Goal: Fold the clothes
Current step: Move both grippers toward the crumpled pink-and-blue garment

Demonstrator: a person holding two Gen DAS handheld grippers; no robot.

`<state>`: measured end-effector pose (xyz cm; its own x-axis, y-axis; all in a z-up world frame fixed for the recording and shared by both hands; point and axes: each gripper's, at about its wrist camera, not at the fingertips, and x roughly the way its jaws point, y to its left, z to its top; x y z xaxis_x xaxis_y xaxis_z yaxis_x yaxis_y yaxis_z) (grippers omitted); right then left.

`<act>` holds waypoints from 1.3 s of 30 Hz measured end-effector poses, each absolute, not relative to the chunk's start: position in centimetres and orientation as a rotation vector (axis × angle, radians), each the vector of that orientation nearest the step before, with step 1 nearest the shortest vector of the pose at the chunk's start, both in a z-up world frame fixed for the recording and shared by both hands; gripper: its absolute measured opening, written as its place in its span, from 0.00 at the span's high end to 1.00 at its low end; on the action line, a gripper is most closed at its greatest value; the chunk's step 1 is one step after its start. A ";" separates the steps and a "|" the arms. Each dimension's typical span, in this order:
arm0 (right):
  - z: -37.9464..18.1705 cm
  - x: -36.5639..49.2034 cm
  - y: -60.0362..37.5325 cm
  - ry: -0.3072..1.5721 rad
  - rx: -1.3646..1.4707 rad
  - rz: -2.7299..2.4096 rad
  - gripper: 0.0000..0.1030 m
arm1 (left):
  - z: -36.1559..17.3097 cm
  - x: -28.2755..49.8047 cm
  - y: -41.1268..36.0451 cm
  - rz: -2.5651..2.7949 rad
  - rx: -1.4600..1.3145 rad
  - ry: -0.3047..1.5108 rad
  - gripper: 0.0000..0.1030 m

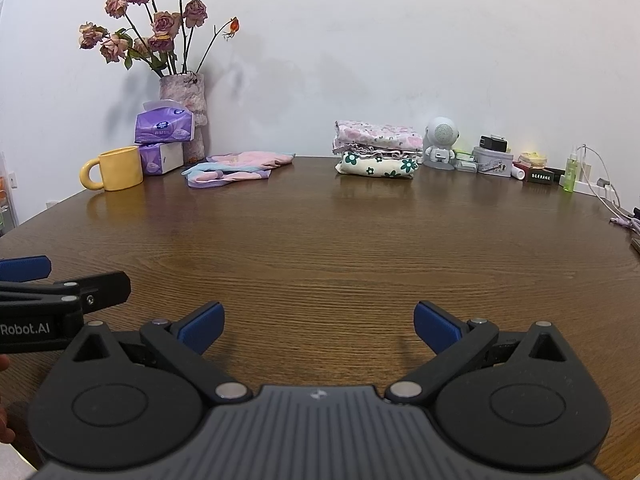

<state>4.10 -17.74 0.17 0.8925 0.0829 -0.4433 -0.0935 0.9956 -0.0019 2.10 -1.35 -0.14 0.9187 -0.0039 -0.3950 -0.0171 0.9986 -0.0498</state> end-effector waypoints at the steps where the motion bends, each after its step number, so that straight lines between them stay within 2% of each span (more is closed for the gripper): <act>1: 0.3 4.2 -17.7 0.458 -0.025 0.093 0.00 | 0.1 2.2 -1.4 0.008 -0.049 0.403 0.00; 12: 4.1 7.7 -17.0 0.434 -0.052 0.155 0.00 | 5.5 6.4 -1.2 -0.007 -0.046 0.348 0.00; 23: 9.1 16.4 -14.8 0.454 -0.086 0.254 0.00 | 10.1 14.3 0.1 0.032 -0.024 0.355 0.00; 30: 10.3 24.7 -13.7 0.542 -0.074 0.318 0.00 | 10.6 21.7 4.1 0.124 -0.090 0.399 0.00; 39: 9.0 37.1 -11.1 0.669 -0.092 0.343 0.01 | 8.3 31.2 9.3 0.235 -0.145 0.462 0.01</act>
